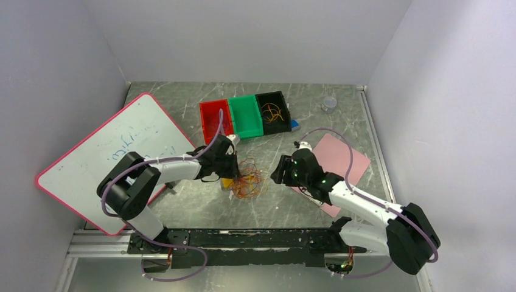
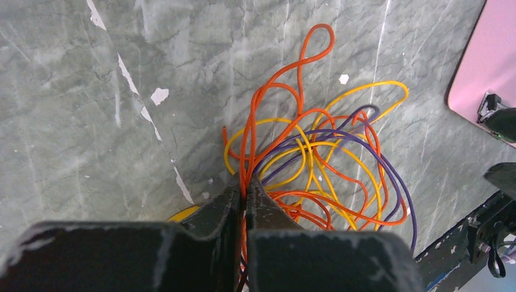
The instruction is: Untangle the cables
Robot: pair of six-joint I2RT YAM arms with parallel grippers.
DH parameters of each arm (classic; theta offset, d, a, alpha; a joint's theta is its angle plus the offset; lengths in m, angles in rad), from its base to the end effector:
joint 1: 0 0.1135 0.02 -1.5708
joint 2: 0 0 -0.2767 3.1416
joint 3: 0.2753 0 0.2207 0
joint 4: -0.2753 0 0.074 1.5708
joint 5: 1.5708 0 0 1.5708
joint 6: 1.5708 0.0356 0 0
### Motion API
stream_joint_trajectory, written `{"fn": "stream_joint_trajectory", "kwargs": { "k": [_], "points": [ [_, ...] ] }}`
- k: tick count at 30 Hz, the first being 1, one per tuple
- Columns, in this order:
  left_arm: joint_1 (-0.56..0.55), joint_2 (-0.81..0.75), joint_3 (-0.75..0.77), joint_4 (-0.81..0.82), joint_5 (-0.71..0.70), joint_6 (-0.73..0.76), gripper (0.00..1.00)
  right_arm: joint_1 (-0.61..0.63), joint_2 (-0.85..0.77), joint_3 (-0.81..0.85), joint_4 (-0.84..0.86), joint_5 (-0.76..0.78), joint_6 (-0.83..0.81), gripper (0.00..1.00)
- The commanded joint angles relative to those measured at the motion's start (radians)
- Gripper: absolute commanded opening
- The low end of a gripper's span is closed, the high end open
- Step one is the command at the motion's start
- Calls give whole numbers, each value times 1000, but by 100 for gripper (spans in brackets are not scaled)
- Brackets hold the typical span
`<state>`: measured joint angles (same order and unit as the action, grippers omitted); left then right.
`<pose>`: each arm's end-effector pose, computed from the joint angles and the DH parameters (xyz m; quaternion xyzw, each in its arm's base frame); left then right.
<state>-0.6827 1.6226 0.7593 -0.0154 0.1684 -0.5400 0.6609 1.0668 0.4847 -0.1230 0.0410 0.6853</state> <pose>0.2194 -0.1861 0.1834 0.0953 0.9330 -0.2588 0.2314 0.1432 0.1095 0.2181 0.0197 0.9074 0.2469 0.3395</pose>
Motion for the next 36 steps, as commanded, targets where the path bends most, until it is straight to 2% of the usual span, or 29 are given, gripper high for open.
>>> {"fn": "stream_joint_trajectory", "kwargs": {
  "k": [1, 10, 26, 32, 36],
  "points": [
    [-1, -26, -29, 52, -9, -20, 7, 19, 73, -6, 126, -24, -12, 57],
    [-1, -35, -42, 48, -16, -2, 7, 12, 266, 76, 243, -18, -85, 55],
    [-1, -34, -45, 51, -15, 9, 7, -13, 470, 136, 342, -72, -108, 41],
    [-1, -27, -39, 52, -13, 11, 7, -18, 498, 128, 369, -94, -102, 30],
    [0, -22, -34, 49, -13, 15, 7, -19, 494, 116, 385, -96, -100, 18]
  ]
}}
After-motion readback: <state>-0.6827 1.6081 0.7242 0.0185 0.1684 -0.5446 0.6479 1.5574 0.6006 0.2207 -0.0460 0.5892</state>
